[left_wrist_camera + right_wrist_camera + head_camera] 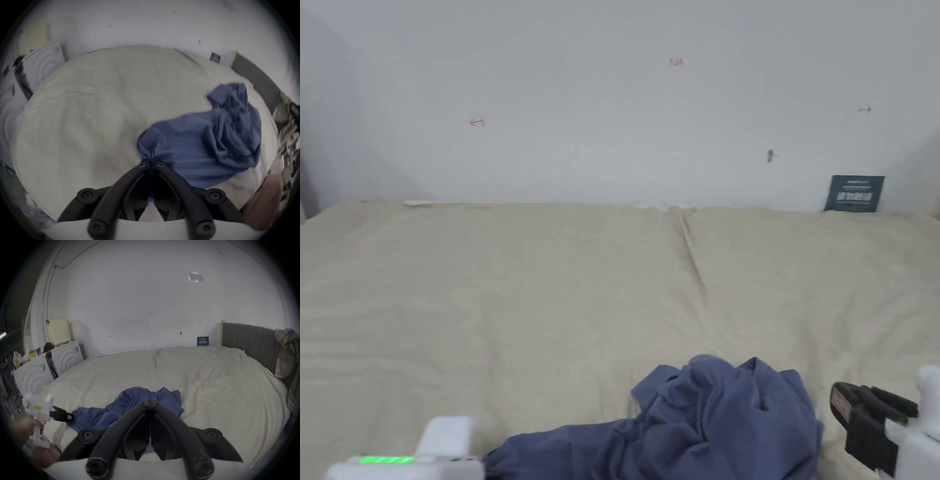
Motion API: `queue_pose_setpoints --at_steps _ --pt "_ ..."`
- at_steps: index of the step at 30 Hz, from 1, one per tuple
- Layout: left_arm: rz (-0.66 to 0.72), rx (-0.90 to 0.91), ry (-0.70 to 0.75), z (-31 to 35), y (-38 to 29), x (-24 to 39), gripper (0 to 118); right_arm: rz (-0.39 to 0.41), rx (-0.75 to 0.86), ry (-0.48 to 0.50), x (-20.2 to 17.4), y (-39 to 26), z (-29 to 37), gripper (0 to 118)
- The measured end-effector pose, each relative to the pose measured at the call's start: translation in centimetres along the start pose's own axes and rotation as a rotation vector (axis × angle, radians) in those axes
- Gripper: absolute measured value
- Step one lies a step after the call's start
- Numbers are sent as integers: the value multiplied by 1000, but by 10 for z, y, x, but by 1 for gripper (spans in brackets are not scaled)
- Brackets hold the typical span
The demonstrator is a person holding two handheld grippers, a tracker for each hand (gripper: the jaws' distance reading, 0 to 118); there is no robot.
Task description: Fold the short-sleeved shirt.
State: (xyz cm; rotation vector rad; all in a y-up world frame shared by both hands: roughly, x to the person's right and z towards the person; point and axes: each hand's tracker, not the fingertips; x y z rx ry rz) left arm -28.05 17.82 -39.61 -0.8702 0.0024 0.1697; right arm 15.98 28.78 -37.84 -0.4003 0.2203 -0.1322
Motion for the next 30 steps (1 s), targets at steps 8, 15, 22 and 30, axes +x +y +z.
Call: queue_pose_setpoints --at_steps 8,15,22,30 --pt "-58 106 33 13 -26 7 3 -67 -530 -48 65 44 -172 109" --pt "-41 61 40 -1 -23 6 3 -198 -674 -174 81 49 -268 108" --pt "-31 40 38 -3 -23 2 3 -217 -772 -237 67 23 -288 92" --pt "-27 30 35 -5 -23 2 3 -291 -662 -187 93 40 -265 9"
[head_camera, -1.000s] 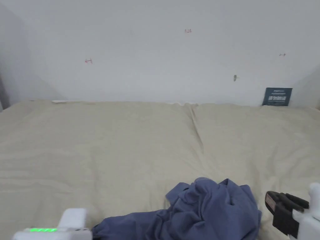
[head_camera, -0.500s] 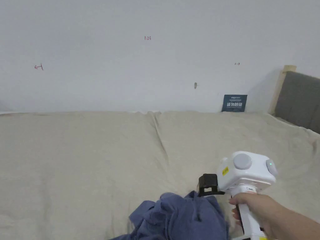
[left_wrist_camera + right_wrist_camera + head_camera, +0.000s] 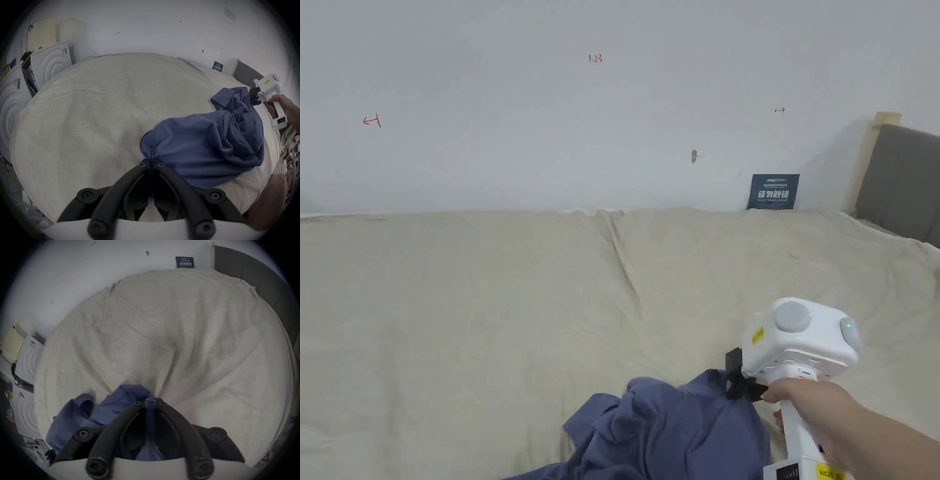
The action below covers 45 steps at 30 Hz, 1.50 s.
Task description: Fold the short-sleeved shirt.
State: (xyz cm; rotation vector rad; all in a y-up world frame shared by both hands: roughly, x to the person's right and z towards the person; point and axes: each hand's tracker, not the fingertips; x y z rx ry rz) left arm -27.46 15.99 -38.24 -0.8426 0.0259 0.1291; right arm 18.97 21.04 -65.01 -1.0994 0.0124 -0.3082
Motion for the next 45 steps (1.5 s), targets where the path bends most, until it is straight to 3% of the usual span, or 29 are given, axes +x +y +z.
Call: queue_pose_setpoints --at_steps 11,17,26,35,39,45 --pt "-10 56 -35 43 25 -3 3 24 121 146 36 -16 135 8" --pt "-26 233 -101 113 105 -14 3 25 158 202 37 -14 229 7" --pt "-3 406 -115 199 242 -15 3 66 336 260 -2 34 342 7" --pt "20 605 -31 242 341 -20 3 34 455 314 -49 95 389 7" --pt "-8 660 3 244 358 -22 3 24 491 354 -73 98 392 7" --pt "15 663 40 217 361 -30 3 0 520 318 -89 98 373 7"
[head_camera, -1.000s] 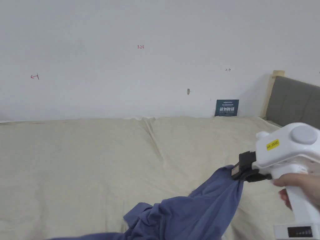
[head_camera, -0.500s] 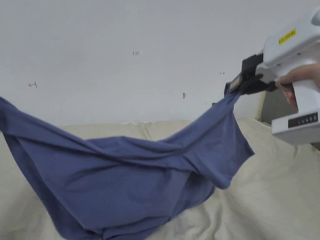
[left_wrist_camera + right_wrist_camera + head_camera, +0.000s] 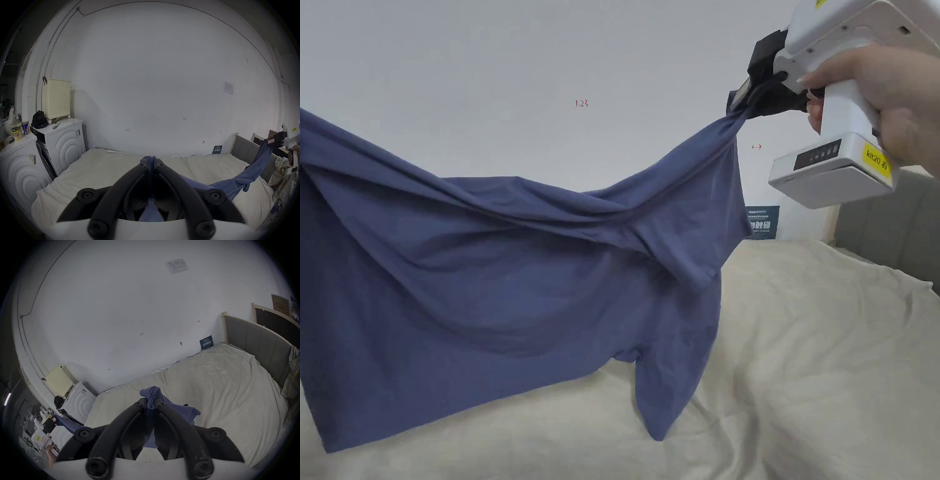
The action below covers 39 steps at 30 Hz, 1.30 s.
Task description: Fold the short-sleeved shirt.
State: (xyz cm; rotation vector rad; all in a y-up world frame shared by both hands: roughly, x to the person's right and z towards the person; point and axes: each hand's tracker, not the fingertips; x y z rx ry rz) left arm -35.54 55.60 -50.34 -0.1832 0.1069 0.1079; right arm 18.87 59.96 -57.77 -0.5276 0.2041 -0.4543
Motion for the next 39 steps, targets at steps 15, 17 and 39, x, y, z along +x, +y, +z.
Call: queue_pose_setpoints --at_steps 15,17,39 --pt "98 -514 -70 27 -249 -2 3 -76 -301 -116 156 -231 -30 7" --pt "74 -503 -66 55 -270 -5 3 -106 -301 -106 171 -264 -8 8" --pt "-17 -796 33 60 -358 -32 4 -70 -571 -290 227 -347 -47 8"
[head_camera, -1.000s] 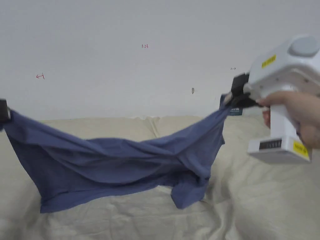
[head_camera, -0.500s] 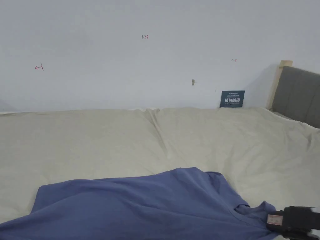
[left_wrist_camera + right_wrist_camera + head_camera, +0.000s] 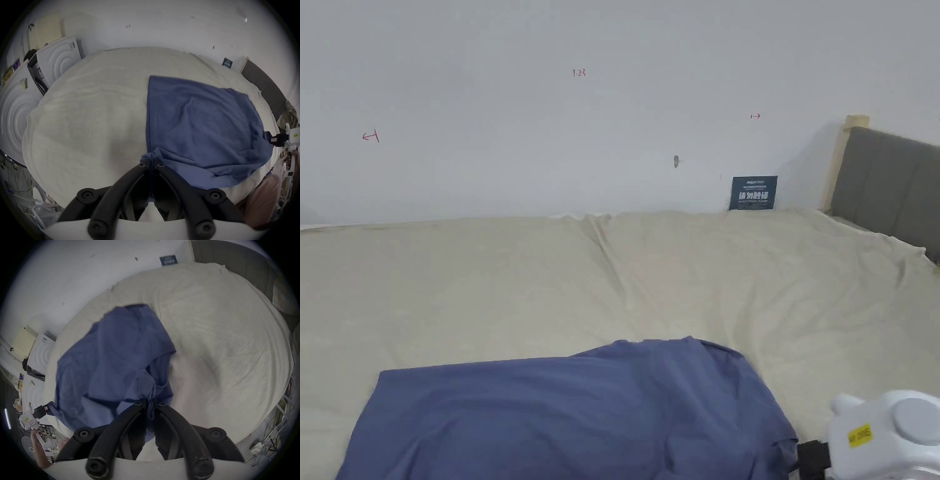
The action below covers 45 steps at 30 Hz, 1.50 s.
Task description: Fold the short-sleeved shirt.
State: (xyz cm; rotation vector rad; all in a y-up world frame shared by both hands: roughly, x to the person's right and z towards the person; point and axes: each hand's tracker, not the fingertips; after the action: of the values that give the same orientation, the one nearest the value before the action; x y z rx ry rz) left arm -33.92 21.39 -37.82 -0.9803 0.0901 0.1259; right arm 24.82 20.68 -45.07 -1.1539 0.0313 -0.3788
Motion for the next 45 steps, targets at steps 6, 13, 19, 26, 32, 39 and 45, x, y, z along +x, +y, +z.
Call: queue_pose_setpoints --at_steps 6,13,19,26,32,39,45 --pt "76 -9 -58 -10 -9 -5 117 -25 -7 17 21 -10 -8 106" --pt "83 115 -87 30 -1 3 117 170 201 54 11 -29 54 105" --pt "72 461 -122 94 -19 26 22 280 551 154 -28 -83 119 26" --pt "-73 584 -8 119 -32 58 0 209 601 221 -29 -67 123 0" --pt "-64 592 -31 114 -30 60 0 251 482 196 -40 50 104 0" --pt "30 558 -84 88 -25 53 0 214 162 98 -57 179 4 41" --pt "45 505 -59 55 -19 34 0 138 3 -24 -49 217 -76 90"
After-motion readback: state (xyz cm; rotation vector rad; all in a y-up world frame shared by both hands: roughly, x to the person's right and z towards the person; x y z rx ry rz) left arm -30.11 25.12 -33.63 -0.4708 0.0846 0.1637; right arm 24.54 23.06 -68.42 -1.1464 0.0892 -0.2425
